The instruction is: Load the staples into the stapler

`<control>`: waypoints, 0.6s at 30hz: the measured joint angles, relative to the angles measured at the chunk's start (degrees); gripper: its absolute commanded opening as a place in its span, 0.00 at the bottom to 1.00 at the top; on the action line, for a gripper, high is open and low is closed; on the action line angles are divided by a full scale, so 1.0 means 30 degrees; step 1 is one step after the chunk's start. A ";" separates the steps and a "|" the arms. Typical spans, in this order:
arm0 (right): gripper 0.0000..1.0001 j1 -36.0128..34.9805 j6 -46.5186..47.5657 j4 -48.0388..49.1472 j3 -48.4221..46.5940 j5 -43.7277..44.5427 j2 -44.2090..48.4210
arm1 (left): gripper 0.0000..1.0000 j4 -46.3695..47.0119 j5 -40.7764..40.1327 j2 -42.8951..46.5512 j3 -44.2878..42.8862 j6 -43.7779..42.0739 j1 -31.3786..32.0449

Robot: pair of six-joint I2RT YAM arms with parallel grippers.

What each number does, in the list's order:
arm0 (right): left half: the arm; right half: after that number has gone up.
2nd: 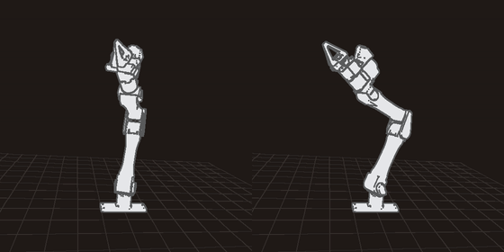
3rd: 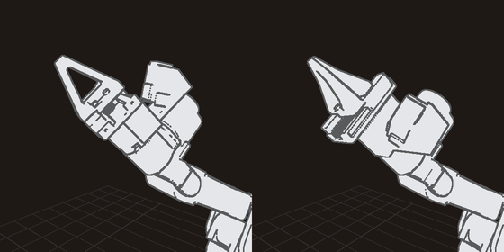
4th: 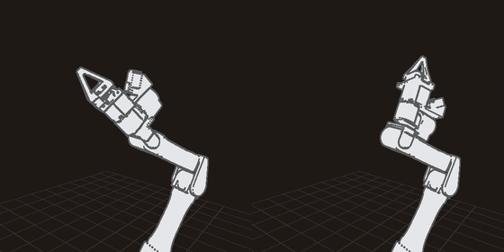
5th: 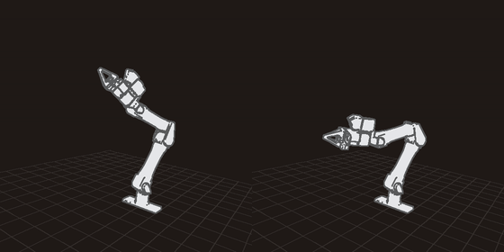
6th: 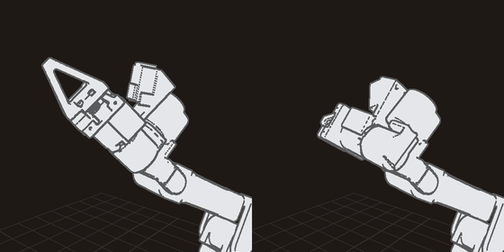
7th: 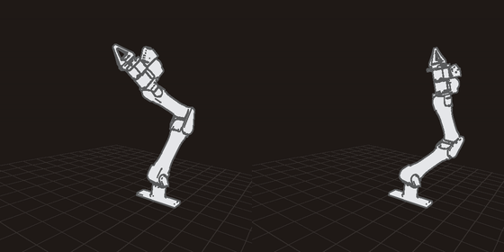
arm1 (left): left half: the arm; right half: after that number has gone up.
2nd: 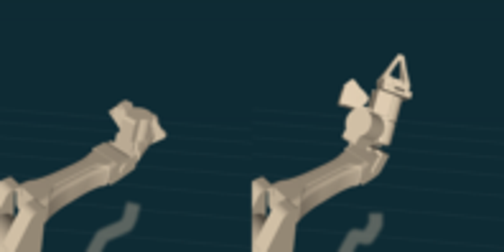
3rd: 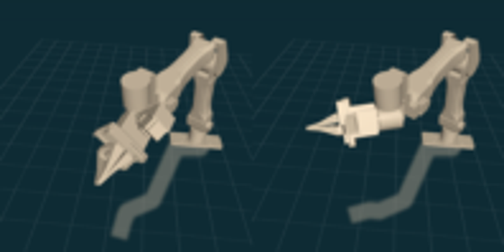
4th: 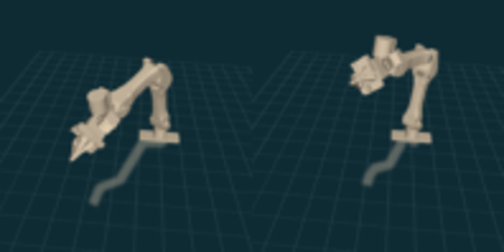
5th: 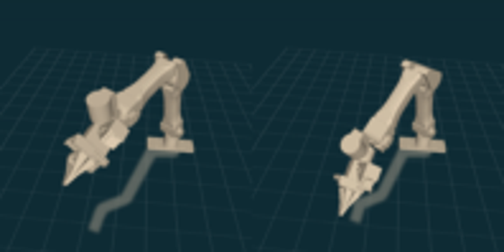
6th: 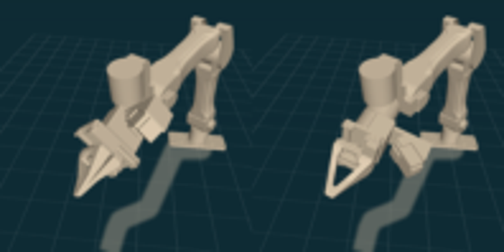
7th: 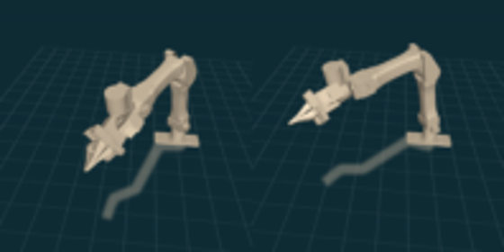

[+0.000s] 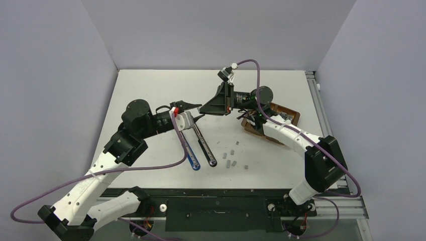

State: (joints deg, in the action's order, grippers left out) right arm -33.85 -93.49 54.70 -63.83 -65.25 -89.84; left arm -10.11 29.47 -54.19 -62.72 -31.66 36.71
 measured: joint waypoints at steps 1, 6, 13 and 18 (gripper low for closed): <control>0.10 0.0000 0.0022 0.0000 0.0000 0.0058 0.0000 | 0.23 -0.0007 0.0044 0.0000 -0.0007 0.0007 0.0000; 0.10 0.0015 0.0364 -0.0044 0.0015 0.0175 0.0000 | 0.18 -0.0117 0.0189 -0.0007 -0.0007 0.0182 0.0036; 0.37 0.0015 0.0597 -0.0262 0.0036 0.0248 0.0000 | 0.17 -0.0488 0.0022 -0.0022 0.0000 0.0102 0.0022; 0.49 0.0182 0.1778 -0.1727 0.0044 0.0197 0.0189 | 0.17 -0.1122 -0.0393 -0.0197 0.0095 -0.0087 0.0007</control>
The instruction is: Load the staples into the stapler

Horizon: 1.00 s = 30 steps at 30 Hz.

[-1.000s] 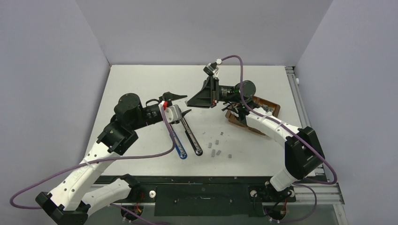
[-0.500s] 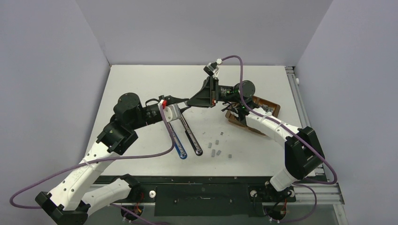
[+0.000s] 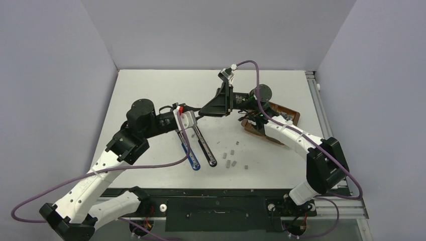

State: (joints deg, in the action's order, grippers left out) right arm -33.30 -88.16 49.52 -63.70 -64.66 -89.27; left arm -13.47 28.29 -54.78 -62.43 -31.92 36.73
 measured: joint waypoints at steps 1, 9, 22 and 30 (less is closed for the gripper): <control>0.49 0.0044 0.0379 -0.0495 0.0000 -0.0058 0.0102 | 0.17 -0.0124 -0.0051 -0.0051 0.0051 -0.0036 -0.0007; 0.51 0.1690 0.4932 -0.6579 0.0073 -0.0029 0.1071 | 0.14 -0.0051 0.0364 -0.0350 0.0219 -0.0430 0.0029; 0.41 0.0474 1.6742 -2.3751 -0.1486 1.0098 0.1100 | 0.30 -0.1151 0.0182 -0.0160 0.1807 0.1166 -0.4000; 0.45 -0.2630 1.8833 -2.6075 -0.3650 1.4928 -0.0364 | 0.36 -0.2667 0.0525 -0.2448 0.1800 0.1610 -0.9034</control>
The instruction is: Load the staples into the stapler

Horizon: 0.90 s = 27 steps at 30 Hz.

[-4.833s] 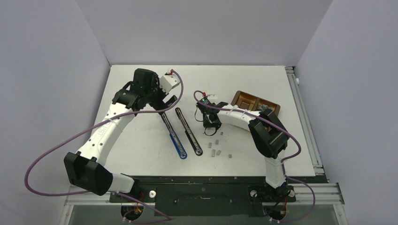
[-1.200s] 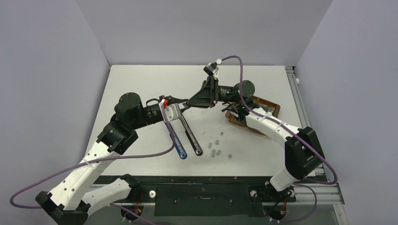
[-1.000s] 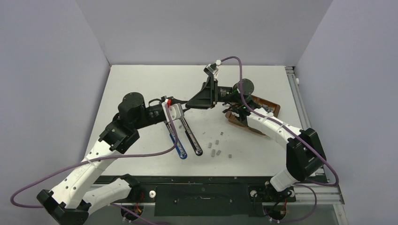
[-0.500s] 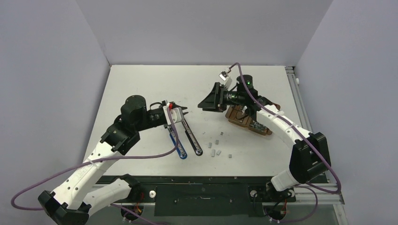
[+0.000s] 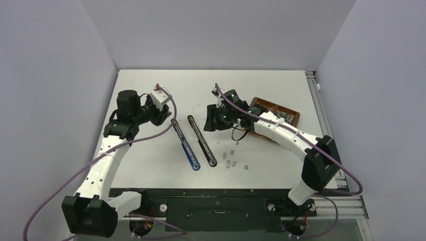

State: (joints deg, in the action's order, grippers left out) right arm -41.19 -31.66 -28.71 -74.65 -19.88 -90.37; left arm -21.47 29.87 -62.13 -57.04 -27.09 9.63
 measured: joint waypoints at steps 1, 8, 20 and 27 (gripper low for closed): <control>0.45 -0.0364 0.0131 0.0000 -0.0474 0.0364 -0.0444 | 0.37 -0.0124 0.0073 -0.0306 0.0000 0.0117 -0.0554; 0.42 -0.2412 0.1005 0.0590 -0.4255 0.2157 -0.5056 | 0.37 -0.1217 -0.0452 -0.3512 -0.0124 0.0940 -0.2433; 0.40 -0.3840 0.2514 0.1071 -0.7490 0.3286 -1.1271 | 0.37 -0.3373 -0.0721 -0.8335 -0.2535 0.2514 -0.3985; 0.36 -0.3840 0.2827 0.1158 -0.8794 0.3541 -1.2225 | 0.37 -0.3861 -0.0670 -0.8371 -0.2535 0.2470 -0.3993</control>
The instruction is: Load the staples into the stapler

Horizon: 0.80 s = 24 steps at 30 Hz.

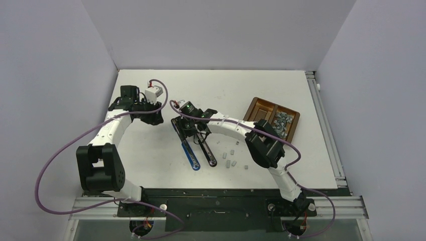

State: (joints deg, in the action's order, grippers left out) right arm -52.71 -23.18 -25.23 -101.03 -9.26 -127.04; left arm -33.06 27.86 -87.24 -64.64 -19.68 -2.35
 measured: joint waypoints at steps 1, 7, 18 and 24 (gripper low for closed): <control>0.35 0.0000 0.0007 0.0058 -0.0168 0.0007 -0.0066 | 0.37 0.0007 0.0000 0.0007 0.0000 -0.0015 0.0000; 0.29 0.0000 0.0007 0.0160 -0.1239 0.0109 -0.0503 | 0.37 -0.0066 0.0000 0.0080 0.0219 -0.0146 0.0000; 0.17 0.0000 0.0058 -0.0204 -0.2244 0.0168 -0.1661 | 0.38 -0.0087 0.0146 0.0495 0.0255 -0.0175 0.0000; 0.11 0.0000 0.0109 -0.0546 -0.2295 0.0342 -0.1661 | 0.38 -0.0087 0.0233 0.0969 0.0255 -0.0182 0.0000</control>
State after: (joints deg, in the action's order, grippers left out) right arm -52.71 -22.85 -26.87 -107.92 -8.23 -132.03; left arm -33.32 28.56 -84.33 -63.88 -20.23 -2.35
